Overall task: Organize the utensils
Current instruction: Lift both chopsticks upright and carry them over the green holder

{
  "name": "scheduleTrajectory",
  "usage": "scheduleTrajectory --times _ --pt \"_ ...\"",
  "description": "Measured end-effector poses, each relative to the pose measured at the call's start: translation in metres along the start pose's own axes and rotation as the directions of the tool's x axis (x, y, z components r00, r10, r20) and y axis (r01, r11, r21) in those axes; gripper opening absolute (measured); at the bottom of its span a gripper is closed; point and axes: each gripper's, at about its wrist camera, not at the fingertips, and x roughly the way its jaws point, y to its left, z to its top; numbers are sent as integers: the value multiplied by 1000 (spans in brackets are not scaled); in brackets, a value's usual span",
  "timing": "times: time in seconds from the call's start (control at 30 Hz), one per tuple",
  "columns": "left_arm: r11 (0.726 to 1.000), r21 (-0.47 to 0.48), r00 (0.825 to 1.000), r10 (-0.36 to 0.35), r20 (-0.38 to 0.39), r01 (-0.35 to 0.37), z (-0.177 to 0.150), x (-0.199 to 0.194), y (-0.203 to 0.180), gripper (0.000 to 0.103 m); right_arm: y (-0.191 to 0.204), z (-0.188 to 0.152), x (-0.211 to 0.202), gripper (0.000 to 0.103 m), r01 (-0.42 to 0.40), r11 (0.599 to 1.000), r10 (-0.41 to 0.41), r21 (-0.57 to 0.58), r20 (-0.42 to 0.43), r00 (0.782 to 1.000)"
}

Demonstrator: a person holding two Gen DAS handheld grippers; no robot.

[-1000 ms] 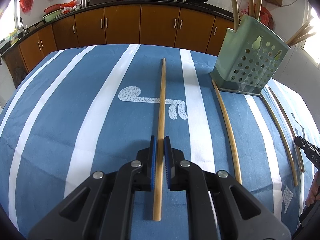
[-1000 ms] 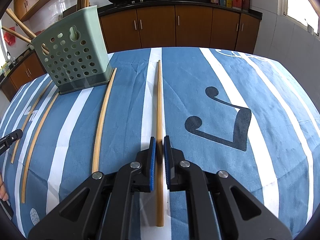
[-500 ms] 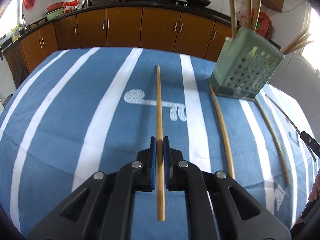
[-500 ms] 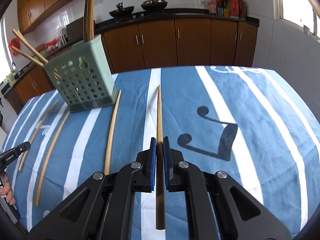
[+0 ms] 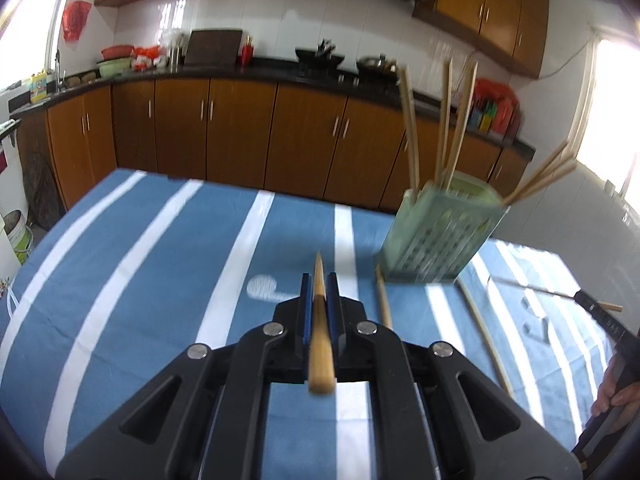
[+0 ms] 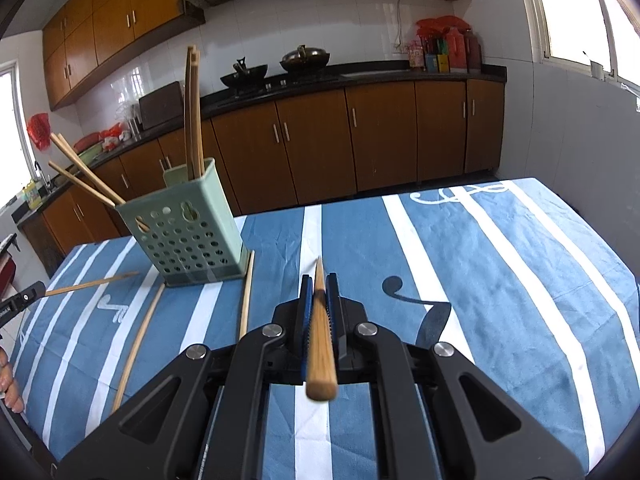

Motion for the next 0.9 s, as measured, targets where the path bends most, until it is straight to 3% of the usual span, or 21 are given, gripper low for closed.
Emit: scheduleTrajectory --times 0.2,0.5,0.67,0.9 --pt "1000 12 998 -12 67 11 18 -19 -8 8 0 10 -12 7 -12 1000 11 9 46 999" --pt "999 32 995 -35 96 33 35 -33 -17 8 7 31 -29 7 -36 999 36 -1 98 995" --pt "994 36 987 -106 122 102 53 -55 -24 8 14 57 -50 7 -136 990 132 25 129 983" --pt "979 74 963 -201 179 190 90 -83 -52 8 34 102 -83 7 -310 951 301 16 195 933"
